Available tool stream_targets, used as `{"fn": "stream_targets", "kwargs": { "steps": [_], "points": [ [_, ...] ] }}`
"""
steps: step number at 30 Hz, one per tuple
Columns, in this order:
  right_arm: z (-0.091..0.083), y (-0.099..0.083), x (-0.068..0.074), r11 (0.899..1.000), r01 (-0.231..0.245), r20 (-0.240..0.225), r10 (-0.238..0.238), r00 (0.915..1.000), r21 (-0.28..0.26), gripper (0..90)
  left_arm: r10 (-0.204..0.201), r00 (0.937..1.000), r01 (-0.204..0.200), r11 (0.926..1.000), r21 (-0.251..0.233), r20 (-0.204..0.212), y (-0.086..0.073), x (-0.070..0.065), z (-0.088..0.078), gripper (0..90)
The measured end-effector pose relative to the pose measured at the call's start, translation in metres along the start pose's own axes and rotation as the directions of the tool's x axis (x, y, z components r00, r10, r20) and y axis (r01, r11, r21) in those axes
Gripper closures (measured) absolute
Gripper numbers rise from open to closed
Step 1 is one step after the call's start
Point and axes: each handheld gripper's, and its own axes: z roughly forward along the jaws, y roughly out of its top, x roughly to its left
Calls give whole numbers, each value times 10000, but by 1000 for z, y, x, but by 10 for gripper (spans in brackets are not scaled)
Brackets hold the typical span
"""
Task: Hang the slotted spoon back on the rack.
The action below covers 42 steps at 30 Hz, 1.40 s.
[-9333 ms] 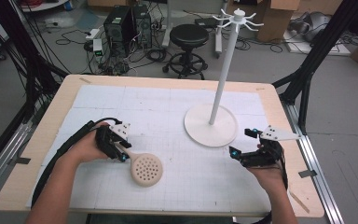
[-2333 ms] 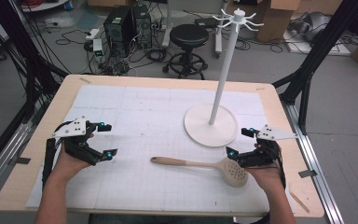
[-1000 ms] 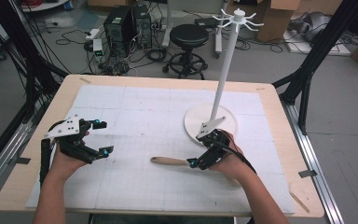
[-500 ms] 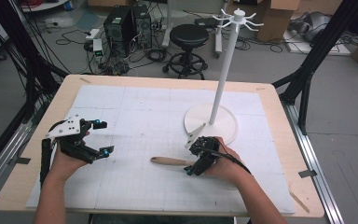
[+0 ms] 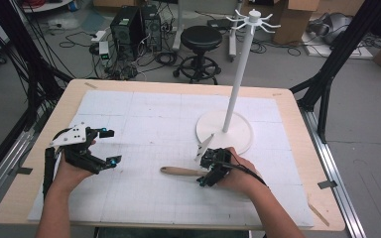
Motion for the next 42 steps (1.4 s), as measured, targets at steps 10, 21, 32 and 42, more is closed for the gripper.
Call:
{"fn": "stream_targets", "kwargs": {
  "steps": [10, 21, 32, 42],
  "points": [
    [2, -1, -1, 9997, -181, -278, 185, 9994, 168, 534, 14, 10000, -14, 10000, 73, 12, 0, 0, 1, 67],
    [5, -1, -1, 9992, 77, -445, -59, 9990, 404, 665, -9, 10000, 9, 10000, 71, 2, -1, 0, 1, 67],
    [3, -1, -1, 9990, 174, -247, -164, 9996, 423, 763, 26, 10000, -26, 9999, 101, 36, -1, 0, 2, 67],
    [-31, -3, -4, 9866, -286, -337, 234, 9992, -1607, 766, -10, 10000, 10, 10000, -11, 2, 0, 0, 0, 67]
  ]
}}
